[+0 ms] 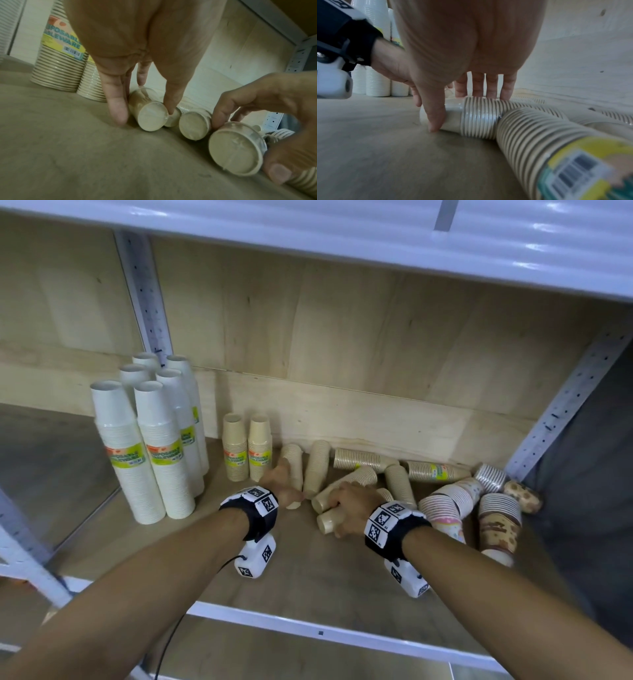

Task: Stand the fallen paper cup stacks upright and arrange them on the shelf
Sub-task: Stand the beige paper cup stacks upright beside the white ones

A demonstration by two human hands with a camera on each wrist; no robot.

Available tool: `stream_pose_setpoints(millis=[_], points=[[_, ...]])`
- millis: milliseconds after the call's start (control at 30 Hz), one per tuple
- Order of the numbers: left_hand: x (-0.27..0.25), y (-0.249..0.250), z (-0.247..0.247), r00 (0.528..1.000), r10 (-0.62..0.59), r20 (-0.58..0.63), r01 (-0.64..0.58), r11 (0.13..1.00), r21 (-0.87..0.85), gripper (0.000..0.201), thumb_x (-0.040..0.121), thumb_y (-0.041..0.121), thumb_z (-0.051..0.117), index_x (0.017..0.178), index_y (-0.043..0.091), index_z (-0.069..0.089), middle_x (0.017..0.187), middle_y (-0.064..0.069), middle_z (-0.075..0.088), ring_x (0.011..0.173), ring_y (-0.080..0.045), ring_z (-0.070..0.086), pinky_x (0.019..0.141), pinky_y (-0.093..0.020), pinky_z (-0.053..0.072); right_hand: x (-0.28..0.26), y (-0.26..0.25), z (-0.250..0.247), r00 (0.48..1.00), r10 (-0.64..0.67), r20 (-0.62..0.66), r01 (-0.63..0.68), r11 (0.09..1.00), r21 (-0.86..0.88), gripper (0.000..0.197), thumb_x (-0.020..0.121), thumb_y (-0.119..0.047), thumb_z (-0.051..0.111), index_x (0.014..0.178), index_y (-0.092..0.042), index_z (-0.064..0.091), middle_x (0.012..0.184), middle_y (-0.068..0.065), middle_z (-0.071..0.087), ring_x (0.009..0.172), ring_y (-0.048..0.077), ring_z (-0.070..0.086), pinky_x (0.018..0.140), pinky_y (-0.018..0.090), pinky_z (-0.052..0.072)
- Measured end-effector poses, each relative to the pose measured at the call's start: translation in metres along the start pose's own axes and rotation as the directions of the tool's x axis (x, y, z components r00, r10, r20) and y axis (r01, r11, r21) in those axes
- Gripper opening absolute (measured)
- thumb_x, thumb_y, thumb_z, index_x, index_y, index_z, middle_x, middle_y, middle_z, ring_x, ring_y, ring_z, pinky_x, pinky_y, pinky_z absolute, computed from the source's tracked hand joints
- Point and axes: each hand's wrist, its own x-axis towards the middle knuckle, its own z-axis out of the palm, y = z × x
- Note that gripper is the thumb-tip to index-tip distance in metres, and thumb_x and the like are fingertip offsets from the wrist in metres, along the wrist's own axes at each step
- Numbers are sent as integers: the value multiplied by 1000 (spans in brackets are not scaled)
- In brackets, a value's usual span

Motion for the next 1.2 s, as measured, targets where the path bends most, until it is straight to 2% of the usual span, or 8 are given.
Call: stream_pose_setpoints(millis=[233,367,467,600,700,767,933,1200], points=[[-5,3,-2,999,-40,-3,40,999,10,84,71,23,81,139,14,33,124,-9,57,110,-30,58,75,-36,48,0,-2,2,1000,-30,8,30,997,-71,61,68,-41,78,123,-27,54,125,-2,49,119,22,44,100,43,32],[-9,6,-9,999,-52,5,52,998,40,67,75,17,75,130,13,38,114,-9,57,103,-30,60,73,-36,49,-1,-1,1,999,-49,12,50,996,-80,58,71,-39,76,123,-25,54,123,-2,49,118,21,45,99,42,34],[-13,7,-17,999,-41,-18,42,994,97,63,70,22,77,122,11,44,110,-7,56,100,-28,59,82,-40,52,-2,-3,-5,998,-62,-8,61,997,-49,51,75,-34,72,121,-22,53,122,-1,51,115,21,49,98,40,39],[-19,12,-30,997,1,-71,12,984,180,56,76,25,75,121,10,45,114,-6,56,102,-27,58,77,-35,47,-3,-4,-19,996,-70,-52,71,997,14,46,70,-35,75,105,-19,50,106,-1,54,92,21,55,75,35,47],[-23,20,-42,992,56,-109,-25,964,266,48,83,24,70,121,8,46,116,-6,60,104,-27,62,76,-33,47,-6,-6,-33,994,-68,-86,76,993,87,46,69,-40,73,96,-25,39,93,-7,48,78,15,50,55,26,33],[-26,27,-51,990,75,-123,-37,958,286,47,84,21,69,124,9,48,117,-9,63,103,-28,63,78,-34,51,-7,-10,-43,992,-62,-114,75,991,113,45,69,-40,72,93,-27,36,85,-9,47,72,15,49,51,26,28],[-34,39,-75,978,139,-153,-89,951,295,33,80,14,67,110,10,51,103,-8,63,85,-25,61,66,-33,51,-3,-25,-67,981,-59,-185,95,976,195,45,68,-38,72,98,-23,41,91,-1,59,79,21,58,59,30,41],[-39,44,-99,953,219,-208,-130,919,372,27,84,14,66,110,7,65,108,-10,68,98,-27,65,85,-37,56,3,-58,-94,947,-18,-321,110,956,272,49,74,-30,69,112,-19,41,86,-2,57,77,23,56,62,28,39]])
